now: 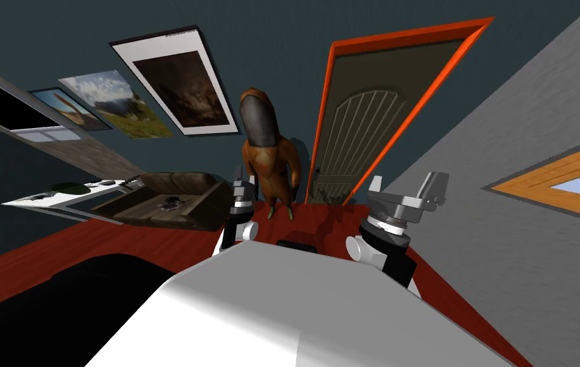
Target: Pull the door open
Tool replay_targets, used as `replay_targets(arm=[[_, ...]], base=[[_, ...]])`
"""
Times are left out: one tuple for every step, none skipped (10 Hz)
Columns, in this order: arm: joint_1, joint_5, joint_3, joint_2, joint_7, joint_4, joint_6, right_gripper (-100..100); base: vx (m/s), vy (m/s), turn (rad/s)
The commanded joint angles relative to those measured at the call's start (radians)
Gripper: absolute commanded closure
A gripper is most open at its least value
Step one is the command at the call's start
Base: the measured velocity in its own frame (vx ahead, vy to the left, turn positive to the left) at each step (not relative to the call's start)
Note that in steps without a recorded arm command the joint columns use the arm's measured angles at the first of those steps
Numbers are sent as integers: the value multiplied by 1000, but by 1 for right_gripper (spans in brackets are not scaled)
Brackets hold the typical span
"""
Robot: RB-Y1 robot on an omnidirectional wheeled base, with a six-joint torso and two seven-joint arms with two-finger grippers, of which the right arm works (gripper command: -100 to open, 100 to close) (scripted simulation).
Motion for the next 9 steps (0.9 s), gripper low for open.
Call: replay_targets(arm=[[-12,-40,4,-11,-19,32,3,-100],[-16,-55,6,-15,-26,43,4,-100],[-21,-73,8,-20,-35,57,5,-100],[-27,-94,10,-25,-45,74,6,-100],[-33,-115,12,-30,-55,90,8,-100],[-40,-139,15,-36,-67,110,9,-100],[-48,-166,18,-43,-80,131,11,-100],[-55,-193,21,-49,-92,152,13,-100],[-64,-223,24,-56,-107,175,15,-100]], base=[[68,-18,117],[128,-33,115],[118,-55,74],[102,-47,99],[89,-37,103],[92,-44,109],[106,-46,114],[101,-45,165],[84,-58,52]])
